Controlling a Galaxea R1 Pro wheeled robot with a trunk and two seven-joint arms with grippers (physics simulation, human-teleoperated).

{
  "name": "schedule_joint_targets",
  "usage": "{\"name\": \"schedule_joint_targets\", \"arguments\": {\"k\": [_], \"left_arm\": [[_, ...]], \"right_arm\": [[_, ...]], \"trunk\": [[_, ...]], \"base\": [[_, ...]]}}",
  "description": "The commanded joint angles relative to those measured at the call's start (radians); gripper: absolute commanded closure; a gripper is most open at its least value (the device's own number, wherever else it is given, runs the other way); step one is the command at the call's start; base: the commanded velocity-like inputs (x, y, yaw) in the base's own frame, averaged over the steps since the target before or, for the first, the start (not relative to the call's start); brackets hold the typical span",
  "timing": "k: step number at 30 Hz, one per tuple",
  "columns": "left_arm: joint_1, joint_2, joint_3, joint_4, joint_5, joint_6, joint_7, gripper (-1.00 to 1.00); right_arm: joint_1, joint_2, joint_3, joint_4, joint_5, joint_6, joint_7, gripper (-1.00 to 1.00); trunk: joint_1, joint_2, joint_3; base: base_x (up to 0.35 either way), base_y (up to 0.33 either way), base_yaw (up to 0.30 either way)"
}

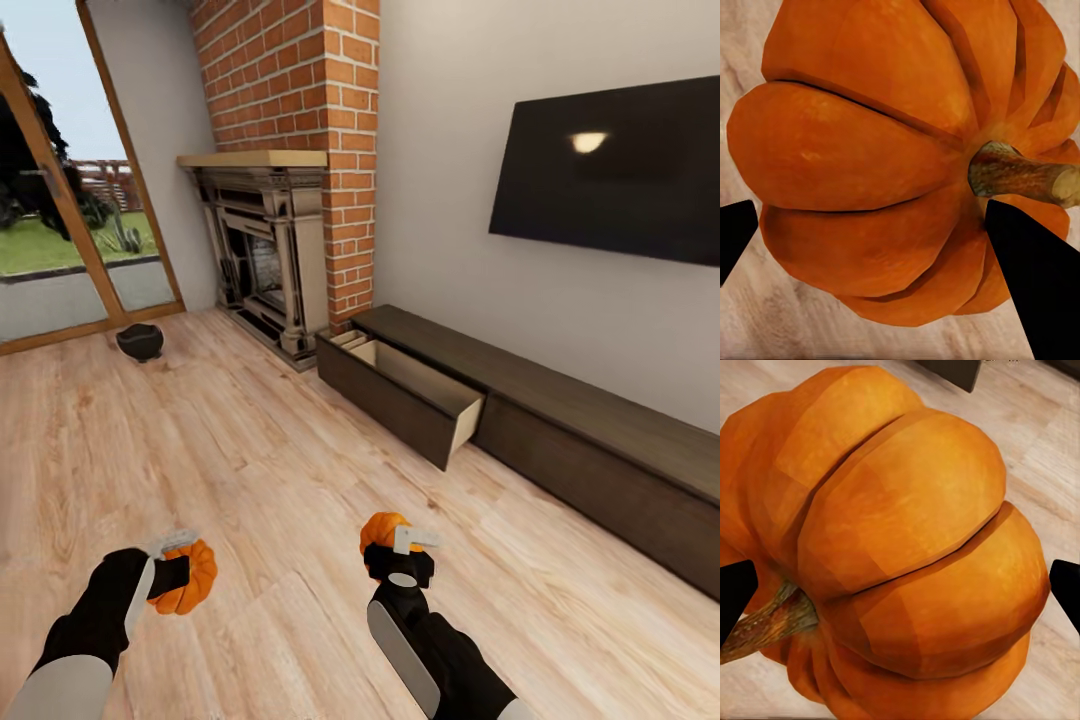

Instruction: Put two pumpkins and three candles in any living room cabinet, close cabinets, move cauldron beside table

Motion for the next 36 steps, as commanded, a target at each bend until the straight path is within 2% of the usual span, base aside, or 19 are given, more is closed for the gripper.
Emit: {"name": "schedule_joint_targets", "arguments": {"k": [1, 13, 20, 36], "left_arm": [[0.000, 0.000, 0.000, 0.000, -0.002, 0.000, 0.002, 1.00], [-0.001, 0.000, 0.000, 0.000, -0.002, -0.002, 0.001, 1.00], [0.000, 0.000, 0.000, 0.000, -0.002, -0.001, 0.001, 1.00], [-0.001, 0.001, 0.001, 0.000, -0.002, 0.000, 0.001, 1.00]], "right_arm": [[0.000, 0.000, 0.000, 0.000, 0.004, 0.000, 0.000, 1.00], [0.000, 0.000, 0.002, 0.000, 0.004, 0.000, 0.000, 1.00], [0.000, 0.000, 0.023, 0.000, 0.004, 0.000, 0.000, 1.00], [0.000, 0.000, 0.025, 0.000, 0.003, 0.000, 0.000, 1.00]], "trunk": [[0.000, 0.000, 0.000], [0.000, 0.000, 0.000], [0.000, 0.000, 0.000], [0.000, 0.000, 0.000]], "base": [[0.000, 0.000, 0.289], [0.000, 0.000, 0.289], [0.000, 0.000, 0.289], [0.000, 0.000, 0.288]]}}
